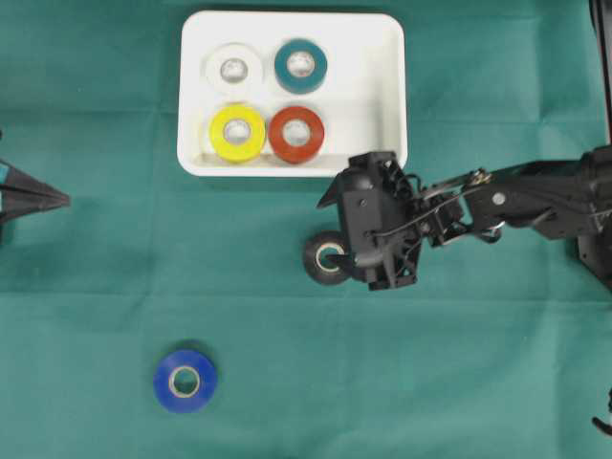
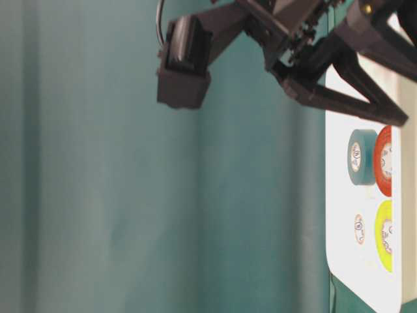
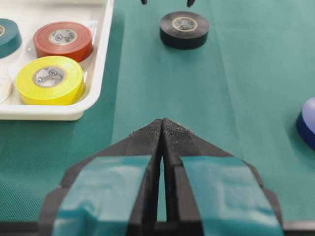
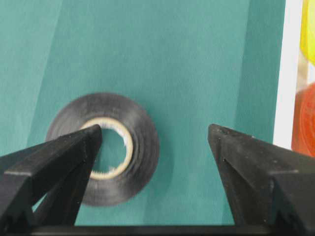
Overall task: Put the tape into the white case with the right arm.
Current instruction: 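Reach the right gripper down onto the black tape and grasp it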
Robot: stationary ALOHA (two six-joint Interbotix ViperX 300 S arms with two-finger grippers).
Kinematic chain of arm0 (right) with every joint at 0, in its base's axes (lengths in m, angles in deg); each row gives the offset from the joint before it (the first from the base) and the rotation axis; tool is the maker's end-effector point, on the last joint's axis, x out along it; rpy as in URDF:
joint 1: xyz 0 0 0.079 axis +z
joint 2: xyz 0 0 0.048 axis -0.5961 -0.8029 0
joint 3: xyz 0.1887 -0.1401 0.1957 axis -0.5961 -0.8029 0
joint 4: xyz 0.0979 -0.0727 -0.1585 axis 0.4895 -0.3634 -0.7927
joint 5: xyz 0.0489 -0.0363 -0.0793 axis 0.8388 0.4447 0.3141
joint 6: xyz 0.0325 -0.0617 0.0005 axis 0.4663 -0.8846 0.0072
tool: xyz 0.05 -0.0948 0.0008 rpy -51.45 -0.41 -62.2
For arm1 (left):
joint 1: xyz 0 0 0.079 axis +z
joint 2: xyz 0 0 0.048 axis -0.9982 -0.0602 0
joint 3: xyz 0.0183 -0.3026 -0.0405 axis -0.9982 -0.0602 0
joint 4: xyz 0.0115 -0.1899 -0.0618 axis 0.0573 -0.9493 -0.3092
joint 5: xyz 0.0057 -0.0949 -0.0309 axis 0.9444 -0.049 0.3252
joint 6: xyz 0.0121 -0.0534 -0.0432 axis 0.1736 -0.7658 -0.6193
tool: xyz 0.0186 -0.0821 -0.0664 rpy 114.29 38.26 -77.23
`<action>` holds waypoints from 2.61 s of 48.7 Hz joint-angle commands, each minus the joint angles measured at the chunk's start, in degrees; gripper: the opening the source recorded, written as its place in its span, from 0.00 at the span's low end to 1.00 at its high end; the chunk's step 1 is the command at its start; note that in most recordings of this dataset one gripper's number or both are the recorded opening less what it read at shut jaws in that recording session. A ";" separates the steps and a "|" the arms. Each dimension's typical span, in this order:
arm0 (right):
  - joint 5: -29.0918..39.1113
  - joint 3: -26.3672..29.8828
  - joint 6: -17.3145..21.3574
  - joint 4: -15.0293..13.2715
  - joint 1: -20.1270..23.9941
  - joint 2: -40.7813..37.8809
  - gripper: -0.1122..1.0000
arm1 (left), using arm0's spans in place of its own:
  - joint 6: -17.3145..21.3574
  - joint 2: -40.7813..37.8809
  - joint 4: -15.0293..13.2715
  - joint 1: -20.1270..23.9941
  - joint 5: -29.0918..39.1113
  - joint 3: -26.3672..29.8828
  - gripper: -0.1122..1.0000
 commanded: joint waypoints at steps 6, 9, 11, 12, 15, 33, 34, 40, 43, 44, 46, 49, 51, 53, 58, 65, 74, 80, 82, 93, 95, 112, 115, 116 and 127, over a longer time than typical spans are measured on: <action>0.26 2.46 0.26 -0.18 0.09 -0.53 0.69 | 0.00 -0.44 -0.09 0.18 -0.26 0.70 0.11; 0.70 2.55 0.44 -0.18 0.09 -0.53 0.69 | 0.00 -0.44 -0.09 0.18 -0.26 0.70 0.11; 1.32 2.55 0.53 -0.18 0.09 -0.62 0.69 | 0.00 -0.44 0.00 0.09 -0.26 0.70 0.11; 1.76 2.64 0.62 -0.18 0.09 -0.62 0.69 | 0.00 -0.44 0.00 0.18 -0.26 0.70 0.11; 3.52 2.90 0.62 -0.09 0.26 -0.88 0.69 | 0.00 -0.44 0.00 0.18 -0.26 0.70 0.11; 11.43 6.68 0.53 0.00 2.11 -4.13 0.69 | 0.00 -0.44 -0.09 0.18 -0.26 0.70 0.11; 11.43 6.77 0.53 0.00 2.20 -4.22 0.69 | 0.00 -0.44 0.00 0.18 -0.26 0.70 0.11; 11.51 6.94 0.53 0.00 2.11 -4.57 0.69 | 0.00 -0.44 -0.09 0.18 -0.26 0.70 0.11; 11.43 7.03 0.53 0.00 2.20 -4.57 0.69 | 0.00 -0.44 0.00 0.18 -0.26 0.70 0.11; 11.51 7.03 0.53 0.00 2.20 -4.66 0.69 | 0.00 -0.44 -0.09 0.09 -0.26 0.70 0.11; 11.43 7.03 0.53 0.00 2.20 -4.66 0.69 | 0.00 -0.44 0.00 0.18 -0.26 0.70 0.11; 11.51 7.03 0.53 0.00 2.11 -4.66 0.69 | 0.00 -0.44 0.00 0.09 -0.26 0.70 0.11; 11.51 7.03 0.53 0.00 2.11 -4.75 0.69 | 0.00 -0.44 -0.09 0.18 -0.26 0.70 0.11; 11.43 7.03 0.53 0.00 2.11 -5.01 0.69 | 0.00 -0.44 0.00 0.18 -0.26 0.70 0.11; 11.34 7.03 0.53 0.00 2.20 -5.98 0.69 | 0.00 -0.44 0.00 0.18 -0.26 0.70 0.11; 11.16 7.03 0.53 0.00 2.11 -7.29 0.65 | 0.00 -0.44 -0.09 0.18 -0.26 0.70 0.11; 11.51 7.47 0.53 -0.09 2.20 -7.38 0.42 | 0.00 -0.44 -0.09 0.18 -0.26 0.62 0.10; 11.60 7.91 0.44 -0.09 2.11 -7.38 0.20 | 0.00 -0.44 0.00 0.18 -0.26 0.70 0.11; 11.78 8.09 0.53 -0.09 2.11 -7.38 0.15 | 0.00 -0.44 0.00 0.18 -0.26 0.62 0.11; 14.24 8.79 0.53 -0.09 2.20 -7.29 0.10 | 0.00 -0.44 -0.09 0.18 -0.26 0.70 0.11; 14.50 8.79 0.53 0.00 2.20 -7.29 0.10 | 0.00 -0.44 -0.09 0.18 -0.26 0.70 0.11; 22.06 8.88 0.53 0.88 2.81 -0.26 0.10 | 0.00 -0.44 0.00 0.18 -0.26 0.70 0.11; 23.55 8.88 0.70 0.97 2.90 1.14 0.10 | 0.00 -0.44 -0.09 0.18 -0.26 0.70 0.11; 24.08 8.88 0.70 1.14 2.81 1.49 0.10 | 0.00 -0.44 0.00 0.18 -0.26 0.70 0.11; 25.66 8.88 0.79 1.41 2.81 2.46 0.10 | 0.00 -0.44 0.00 0.18 -0.26 0.70 0.11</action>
